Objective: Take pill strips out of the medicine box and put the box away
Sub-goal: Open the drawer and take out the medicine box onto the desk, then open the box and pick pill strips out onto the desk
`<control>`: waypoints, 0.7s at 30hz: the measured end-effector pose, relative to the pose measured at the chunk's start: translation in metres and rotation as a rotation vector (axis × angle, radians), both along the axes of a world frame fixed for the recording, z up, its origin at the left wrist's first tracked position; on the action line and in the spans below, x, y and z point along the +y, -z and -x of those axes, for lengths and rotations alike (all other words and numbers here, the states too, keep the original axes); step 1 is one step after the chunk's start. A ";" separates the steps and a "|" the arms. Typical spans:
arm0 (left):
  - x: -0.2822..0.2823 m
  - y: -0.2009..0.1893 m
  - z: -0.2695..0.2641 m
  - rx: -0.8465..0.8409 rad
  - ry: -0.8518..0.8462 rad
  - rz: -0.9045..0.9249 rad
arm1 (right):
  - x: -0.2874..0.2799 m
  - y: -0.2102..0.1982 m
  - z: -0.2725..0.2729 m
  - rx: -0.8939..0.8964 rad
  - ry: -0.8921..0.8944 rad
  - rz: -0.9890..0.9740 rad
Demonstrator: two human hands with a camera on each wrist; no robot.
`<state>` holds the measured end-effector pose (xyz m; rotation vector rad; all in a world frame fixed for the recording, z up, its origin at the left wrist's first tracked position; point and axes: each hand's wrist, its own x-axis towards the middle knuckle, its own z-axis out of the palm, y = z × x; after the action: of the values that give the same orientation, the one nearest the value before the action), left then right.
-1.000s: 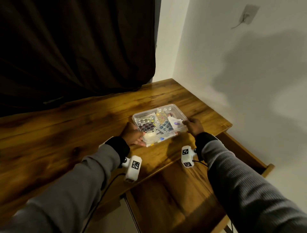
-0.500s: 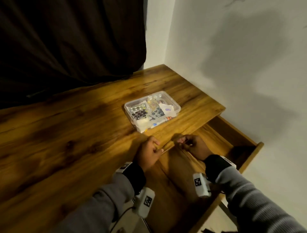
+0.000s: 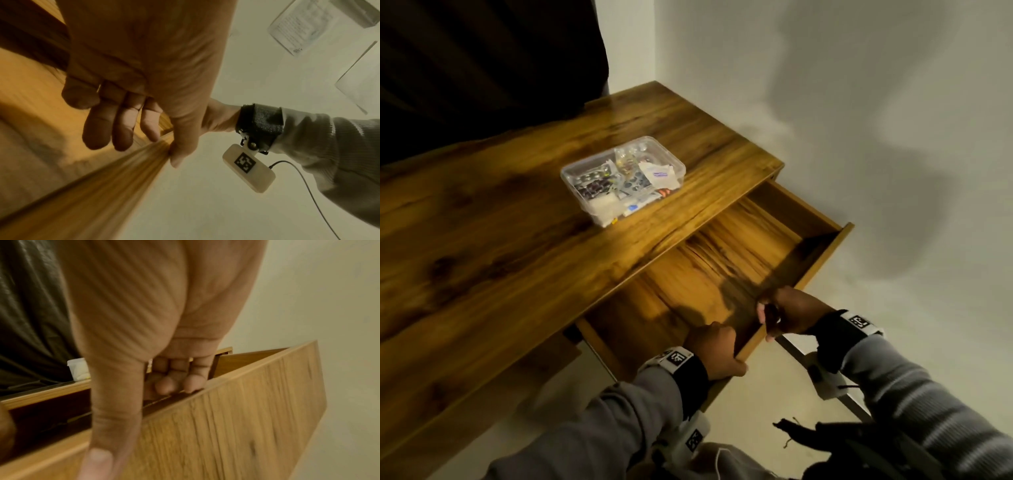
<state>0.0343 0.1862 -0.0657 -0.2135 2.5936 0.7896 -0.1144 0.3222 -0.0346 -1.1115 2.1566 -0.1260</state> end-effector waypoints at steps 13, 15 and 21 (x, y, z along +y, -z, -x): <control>-0.034 -0.012 -0.001 0.318 -0.175 0.338 | -0.044 0.010 0.007 0.360 -0.079 0.213; -0.048 -0.015 -0.003 0.385 -0.208 0.429 | -0.059 0.011 0.007 0.391 -0.114 0.241; -0.090 -0.014 0.007 0.426 -0.245 0.606 | -0.108 0.012 0.013 0.426 -0.140 0.331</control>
<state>0.0272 0.0966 -0.0522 -0.6044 3.1968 0.0909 -0.1276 0.2141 -0.0467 -1.5933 2.4800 -0.2031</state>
